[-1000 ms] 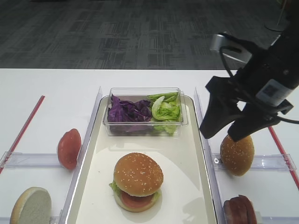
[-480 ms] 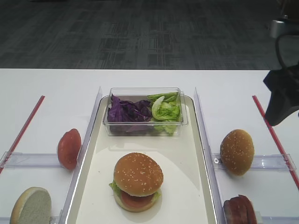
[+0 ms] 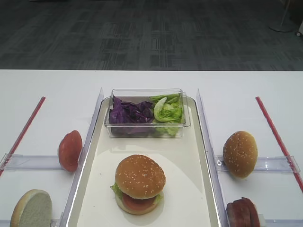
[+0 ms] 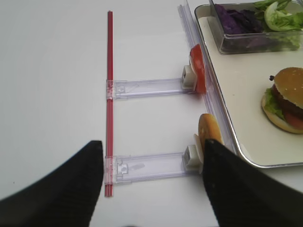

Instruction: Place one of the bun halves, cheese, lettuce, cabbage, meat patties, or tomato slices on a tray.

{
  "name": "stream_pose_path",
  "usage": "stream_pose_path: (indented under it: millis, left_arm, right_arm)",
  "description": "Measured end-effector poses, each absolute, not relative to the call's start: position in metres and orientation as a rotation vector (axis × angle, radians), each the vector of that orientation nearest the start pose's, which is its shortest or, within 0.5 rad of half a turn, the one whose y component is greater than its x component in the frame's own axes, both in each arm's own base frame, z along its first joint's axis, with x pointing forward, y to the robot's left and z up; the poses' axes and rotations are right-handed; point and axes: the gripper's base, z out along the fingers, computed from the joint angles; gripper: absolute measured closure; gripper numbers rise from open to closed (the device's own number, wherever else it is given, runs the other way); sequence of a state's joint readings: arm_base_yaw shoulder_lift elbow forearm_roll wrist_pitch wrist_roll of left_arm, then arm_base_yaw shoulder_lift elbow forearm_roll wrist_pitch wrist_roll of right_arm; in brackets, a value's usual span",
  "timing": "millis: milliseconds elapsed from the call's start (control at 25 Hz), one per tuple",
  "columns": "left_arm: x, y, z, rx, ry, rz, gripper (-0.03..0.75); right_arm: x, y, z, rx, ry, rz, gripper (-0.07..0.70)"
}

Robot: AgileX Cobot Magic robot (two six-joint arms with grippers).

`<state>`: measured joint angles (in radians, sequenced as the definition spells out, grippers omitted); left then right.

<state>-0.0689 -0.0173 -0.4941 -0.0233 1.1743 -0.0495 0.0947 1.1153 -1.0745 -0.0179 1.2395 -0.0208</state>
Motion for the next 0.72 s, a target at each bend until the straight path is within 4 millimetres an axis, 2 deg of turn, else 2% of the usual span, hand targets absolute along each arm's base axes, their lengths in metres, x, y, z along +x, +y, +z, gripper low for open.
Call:
stream_pose_path:
  millis: [200,280,320,720]
  left_arm:
    - [-0.012,-0.001,0.267,0.024,2.148,-0.097,0.283]
    - [-0.012,-0.001,0.267,0.024,2.148,-0.097,0.283]
    - [-0.012,-0.001,0.267,0.024,2.148,-0.097,0.283]
    - [-0.012,-0.001,0.267,0.024,2.148,-0.097,0.283]
  right_arm:
    - [0.169,0.013,0.361,-0.108,2.667,-0.013,0.127]
    - [0.153,0.011,0.371,-0.080,2.607,-0.002,0.127]
    - [0.153,0.011,0.371,-0.080,2.607,-0.002,0.127]
    - [0.099,0.006,0.396,-0.019,2.418,0.032,0.127]
